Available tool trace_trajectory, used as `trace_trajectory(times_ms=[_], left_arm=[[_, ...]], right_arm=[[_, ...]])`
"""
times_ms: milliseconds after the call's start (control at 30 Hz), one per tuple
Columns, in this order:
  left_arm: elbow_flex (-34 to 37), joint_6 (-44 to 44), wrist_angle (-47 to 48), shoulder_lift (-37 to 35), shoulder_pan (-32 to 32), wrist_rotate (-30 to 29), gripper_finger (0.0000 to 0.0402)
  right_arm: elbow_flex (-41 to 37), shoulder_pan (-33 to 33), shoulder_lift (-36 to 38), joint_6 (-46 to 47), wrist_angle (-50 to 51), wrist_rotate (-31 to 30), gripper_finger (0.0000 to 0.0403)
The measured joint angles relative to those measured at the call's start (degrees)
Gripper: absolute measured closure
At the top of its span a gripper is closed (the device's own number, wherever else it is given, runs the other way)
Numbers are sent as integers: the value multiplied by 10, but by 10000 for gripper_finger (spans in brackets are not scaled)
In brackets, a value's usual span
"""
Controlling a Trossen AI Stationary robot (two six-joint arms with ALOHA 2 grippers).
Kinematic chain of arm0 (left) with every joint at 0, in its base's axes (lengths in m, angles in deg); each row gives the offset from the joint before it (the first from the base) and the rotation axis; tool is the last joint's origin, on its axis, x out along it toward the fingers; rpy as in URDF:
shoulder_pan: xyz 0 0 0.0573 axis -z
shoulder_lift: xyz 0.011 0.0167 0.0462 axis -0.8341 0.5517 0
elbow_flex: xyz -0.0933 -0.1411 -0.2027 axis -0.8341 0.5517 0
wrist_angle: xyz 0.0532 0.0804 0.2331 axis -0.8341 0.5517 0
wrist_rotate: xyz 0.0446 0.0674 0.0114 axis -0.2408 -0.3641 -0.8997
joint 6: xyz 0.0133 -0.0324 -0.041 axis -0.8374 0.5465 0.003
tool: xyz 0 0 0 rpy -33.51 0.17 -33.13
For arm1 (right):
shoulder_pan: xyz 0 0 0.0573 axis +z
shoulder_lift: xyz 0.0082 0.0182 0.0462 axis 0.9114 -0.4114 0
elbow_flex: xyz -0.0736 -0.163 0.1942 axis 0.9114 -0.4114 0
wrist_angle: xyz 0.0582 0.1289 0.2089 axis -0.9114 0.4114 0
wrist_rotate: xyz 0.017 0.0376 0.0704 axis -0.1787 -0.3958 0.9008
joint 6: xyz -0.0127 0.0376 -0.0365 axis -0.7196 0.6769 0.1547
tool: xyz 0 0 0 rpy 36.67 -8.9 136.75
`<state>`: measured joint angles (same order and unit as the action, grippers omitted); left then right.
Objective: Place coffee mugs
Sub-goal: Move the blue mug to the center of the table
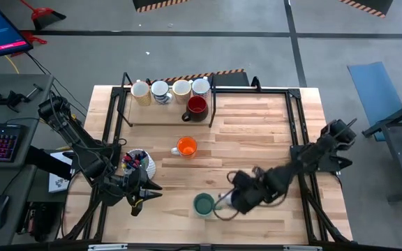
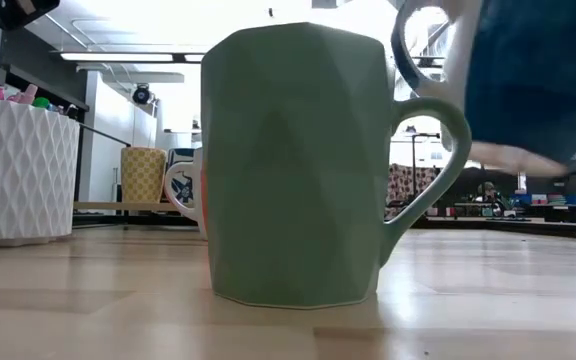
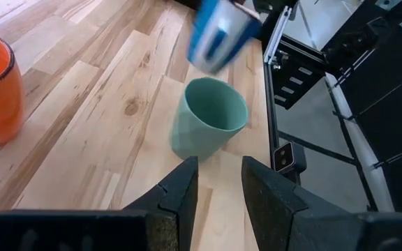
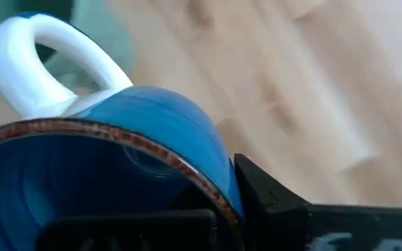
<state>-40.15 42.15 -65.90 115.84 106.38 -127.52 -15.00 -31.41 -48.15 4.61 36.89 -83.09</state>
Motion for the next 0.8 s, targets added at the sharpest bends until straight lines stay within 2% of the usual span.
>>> trace_trajectory(times_ms=[133,367,567,800], left_arm=[[0,1,-1,0,0,0,300],[0,11,0,0,0,0,300],[0,10,4,0,0,12,300],[0,11,10,0,0,86,300]], right_arm=[[58,-48,27,-77,85,-21,402],[167,-177,37,-285,77,-85,402],[213,-293,28,-452,-41,-60,403],[213,-395,7,-527,-186,16,403]])
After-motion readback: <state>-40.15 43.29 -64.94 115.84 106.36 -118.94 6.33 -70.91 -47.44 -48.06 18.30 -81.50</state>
